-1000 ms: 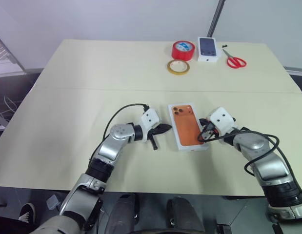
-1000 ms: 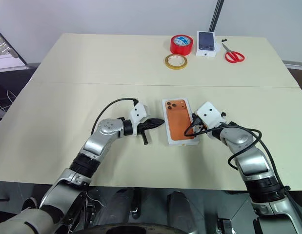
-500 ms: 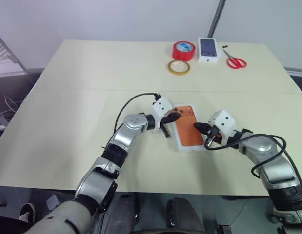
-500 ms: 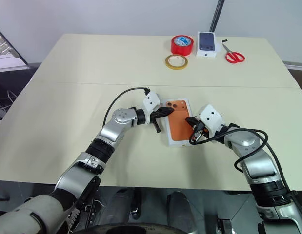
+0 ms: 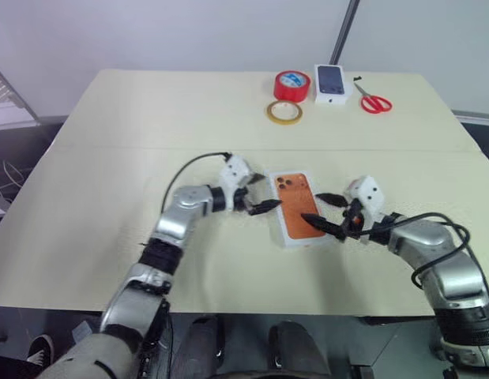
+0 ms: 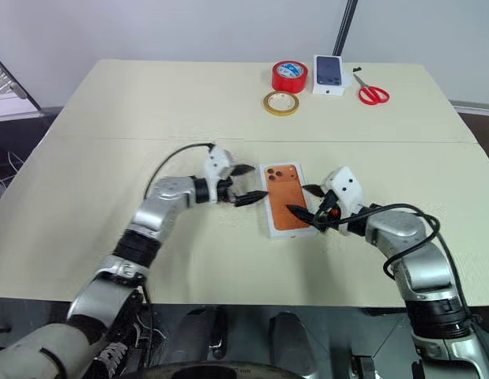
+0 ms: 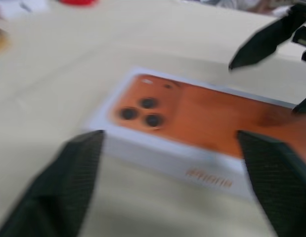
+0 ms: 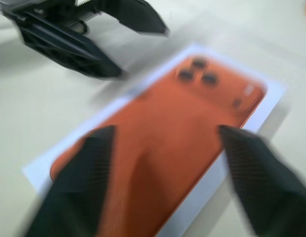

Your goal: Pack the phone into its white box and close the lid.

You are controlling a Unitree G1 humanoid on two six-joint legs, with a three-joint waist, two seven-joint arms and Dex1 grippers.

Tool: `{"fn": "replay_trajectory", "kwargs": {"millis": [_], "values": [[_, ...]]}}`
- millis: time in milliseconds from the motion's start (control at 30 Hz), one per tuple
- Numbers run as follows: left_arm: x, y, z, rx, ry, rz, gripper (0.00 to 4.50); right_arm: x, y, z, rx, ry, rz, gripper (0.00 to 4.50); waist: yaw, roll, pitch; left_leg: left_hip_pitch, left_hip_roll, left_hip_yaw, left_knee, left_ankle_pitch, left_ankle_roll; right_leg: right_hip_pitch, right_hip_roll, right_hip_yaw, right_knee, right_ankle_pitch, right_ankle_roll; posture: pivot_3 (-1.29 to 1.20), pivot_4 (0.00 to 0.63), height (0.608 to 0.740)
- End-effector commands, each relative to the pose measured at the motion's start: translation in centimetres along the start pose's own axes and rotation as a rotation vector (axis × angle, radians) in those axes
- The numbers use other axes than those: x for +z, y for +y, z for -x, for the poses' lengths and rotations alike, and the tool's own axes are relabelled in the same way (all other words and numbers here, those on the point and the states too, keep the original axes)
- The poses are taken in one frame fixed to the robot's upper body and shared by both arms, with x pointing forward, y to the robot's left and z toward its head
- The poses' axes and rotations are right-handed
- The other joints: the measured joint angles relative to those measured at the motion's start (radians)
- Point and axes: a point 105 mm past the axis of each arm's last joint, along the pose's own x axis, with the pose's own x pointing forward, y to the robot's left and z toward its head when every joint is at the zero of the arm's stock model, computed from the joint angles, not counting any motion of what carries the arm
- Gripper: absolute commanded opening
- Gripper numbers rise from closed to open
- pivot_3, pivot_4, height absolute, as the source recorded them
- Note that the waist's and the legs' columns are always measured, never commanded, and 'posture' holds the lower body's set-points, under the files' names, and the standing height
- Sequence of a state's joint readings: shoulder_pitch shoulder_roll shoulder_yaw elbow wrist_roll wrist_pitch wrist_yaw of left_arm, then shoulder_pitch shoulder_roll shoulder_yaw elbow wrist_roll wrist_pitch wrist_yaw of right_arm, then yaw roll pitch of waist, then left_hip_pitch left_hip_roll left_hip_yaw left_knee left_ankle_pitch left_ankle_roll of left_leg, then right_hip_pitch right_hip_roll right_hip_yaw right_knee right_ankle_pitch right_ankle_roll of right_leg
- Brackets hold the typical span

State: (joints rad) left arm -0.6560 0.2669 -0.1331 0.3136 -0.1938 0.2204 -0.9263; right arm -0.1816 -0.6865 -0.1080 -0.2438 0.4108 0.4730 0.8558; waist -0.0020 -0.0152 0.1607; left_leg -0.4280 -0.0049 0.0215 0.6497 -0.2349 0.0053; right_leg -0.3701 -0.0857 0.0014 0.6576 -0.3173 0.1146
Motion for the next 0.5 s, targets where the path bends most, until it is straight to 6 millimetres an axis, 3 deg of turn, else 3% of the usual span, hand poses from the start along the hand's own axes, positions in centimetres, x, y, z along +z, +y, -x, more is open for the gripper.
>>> {"fn": "replay_trajectory", "kwargs": {"millis": [33, 200, 500], "values": [[2.1, 0.9, 4.1, 0.014, -0.043, -0.054, 4.5, 1.9, -0.5, 1.9, 0.023, -0.052, 0.088, 4.45, 0.002, 0.0, 0.0, 0.0, 0.0, 0.0, 0.0, 0.0, 0.0, 0.001, 0.0, 0.0, 0.0, 0.0, 0.0, 0.0, 0.15, 0.728], [-0.3, 1.8, 10.1, 0.108, 0.08, -0.051, 4.5, 0.6, -1.8, 4.4, -0.011, -0.005, 0.141, 4.45, 0.006, 0.0, 0.0, 0.001, 0.0, 0.0, -0.001, 0.0, 0.0, 0.002, -0.001, 0.0, -0.001, 0.0, 0.0, 0.0, 0.15, 0.728], [-3.0, 2.1, 17.0, 0.27, 0.185, 0.027, 4.5, -2.0, -4.3, 7.9, -0.111, 0.074, 0.105, 4.45, 0.012, 0.001, 0.0, 0.001, 0.0, 0.0, -0.002, -0.001, 0.0, 0.001, -0.004, 0.001, -0.002, 0.0, -0.001, 0.0, 0.15, 0.728]]}}
